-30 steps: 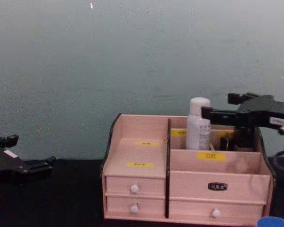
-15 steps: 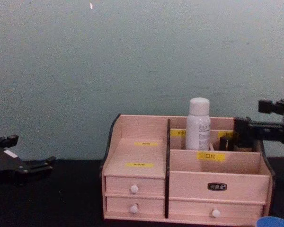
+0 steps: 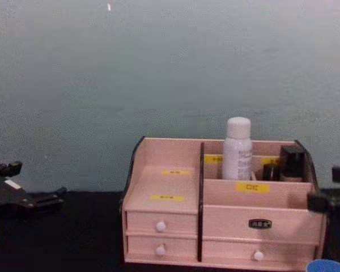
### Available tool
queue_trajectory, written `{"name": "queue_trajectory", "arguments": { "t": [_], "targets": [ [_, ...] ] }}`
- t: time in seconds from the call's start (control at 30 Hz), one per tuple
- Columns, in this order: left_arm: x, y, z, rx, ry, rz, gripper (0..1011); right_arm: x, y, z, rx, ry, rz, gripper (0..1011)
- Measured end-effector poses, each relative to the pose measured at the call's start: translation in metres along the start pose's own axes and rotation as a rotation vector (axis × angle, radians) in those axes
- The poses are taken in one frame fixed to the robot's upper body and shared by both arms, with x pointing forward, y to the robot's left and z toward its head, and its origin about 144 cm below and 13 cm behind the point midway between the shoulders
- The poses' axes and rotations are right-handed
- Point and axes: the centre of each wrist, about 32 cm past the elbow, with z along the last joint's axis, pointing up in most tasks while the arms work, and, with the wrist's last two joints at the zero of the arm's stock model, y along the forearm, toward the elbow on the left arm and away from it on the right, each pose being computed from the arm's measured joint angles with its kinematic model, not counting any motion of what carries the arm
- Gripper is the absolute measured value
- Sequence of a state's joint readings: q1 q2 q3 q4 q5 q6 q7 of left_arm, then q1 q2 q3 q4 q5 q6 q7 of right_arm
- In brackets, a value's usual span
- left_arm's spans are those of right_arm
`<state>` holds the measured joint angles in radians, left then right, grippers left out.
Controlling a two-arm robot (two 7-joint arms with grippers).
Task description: Pick up the facial cleanser and watermelon frost from the table and place them into the tiered storage box.
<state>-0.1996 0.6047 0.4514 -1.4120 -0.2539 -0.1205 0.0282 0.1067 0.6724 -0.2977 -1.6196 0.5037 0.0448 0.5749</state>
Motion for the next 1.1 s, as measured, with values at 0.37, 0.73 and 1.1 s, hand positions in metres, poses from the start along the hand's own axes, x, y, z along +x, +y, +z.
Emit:
{"name": "queue_trajectory", "arguments": {
  "t": [0.37,0.73,1.1],
  "targets": [
    [0.000,0.000,0.000,0.000,0.000,0.000,1001,-0.004,-0.007,-0.010,-0.087,0.037,0.012,1000],
    [0.000,0.000,0.000,0.000,0.000,0.000,1001,-0.005,-0.007,-0.020,-0.162,0.068,0.034,1000],
    [0.000,0.000,0.000,0.000,0.000,0.000,1001,-0.004,-0.004,-0.027,-0.199,0.072,0.026,1000]
  ]
}}
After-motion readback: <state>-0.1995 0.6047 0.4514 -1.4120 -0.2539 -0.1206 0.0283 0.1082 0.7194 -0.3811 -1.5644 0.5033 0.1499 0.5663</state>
